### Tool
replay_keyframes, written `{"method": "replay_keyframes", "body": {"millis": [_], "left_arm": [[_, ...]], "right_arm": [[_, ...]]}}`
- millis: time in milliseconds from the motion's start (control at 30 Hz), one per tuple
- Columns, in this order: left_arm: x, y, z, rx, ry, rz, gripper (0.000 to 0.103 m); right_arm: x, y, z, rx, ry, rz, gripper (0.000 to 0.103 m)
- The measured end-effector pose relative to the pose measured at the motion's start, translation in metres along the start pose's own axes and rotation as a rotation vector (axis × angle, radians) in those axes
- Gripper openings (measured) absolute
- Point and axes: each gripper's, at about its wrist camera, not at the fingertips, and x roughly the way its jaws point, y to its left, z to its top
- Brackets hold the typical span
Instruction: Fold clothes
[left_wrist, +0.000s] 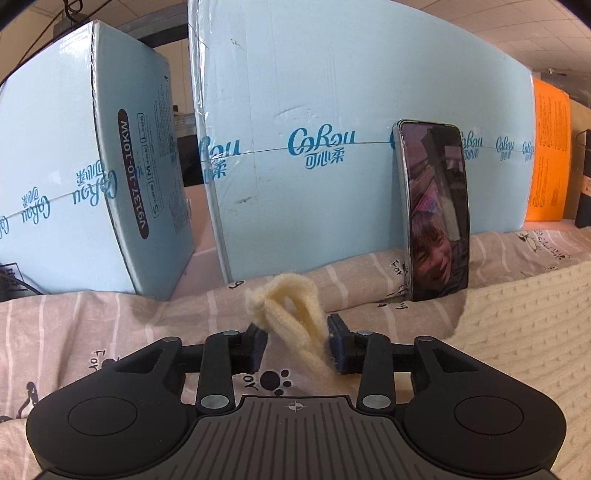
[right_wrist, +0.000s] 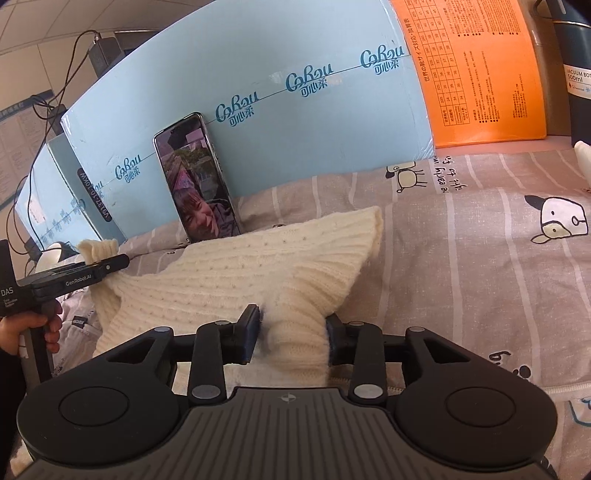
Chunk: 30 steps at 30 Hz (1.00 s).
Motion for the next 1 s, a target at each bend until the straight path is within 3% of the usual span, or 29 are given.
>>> {"method": "replay_keyframes", "body": {"millis": [133,300,500,733,833,1000], "left_arm": [[-0.008,0.017,-0.003,0.004,-0.011,0.061,0.063],[-0.001,0.027,-0.012,0.036,0.046,0.124,0.064],[-0.035,0.015,0.002,0.031,-0.051,0.103,0.065],[-0.111,-0.047,-0.005,0.092,-0.123,-0.251,0.076],[-0.133,-0.083,-0.026,0.167,-0.103,-0.39,0.076],[-0.141,-0.113,-0.04,0.22,-0.107,-0.382,0.076]], "right_arm": [[-0.002,0.0,0.002,-0.005,-0.005,-0.019,0.04],[0.0,-0.002,0.002,-0.002,0.004,-0.033,0.044],[-0.001,-0.001,0.001,-0.005,0.0,-0.047,0.048],[-0.013,0.001,0.005,-0.011,-0.063,-0.08,0.07],[-0.019,0.003,0.007,-0.005,-0.092,-0.064,0.072],[-0.03,0.01,0.007,-0.001,-0.147,-0.007,0.077]]}}
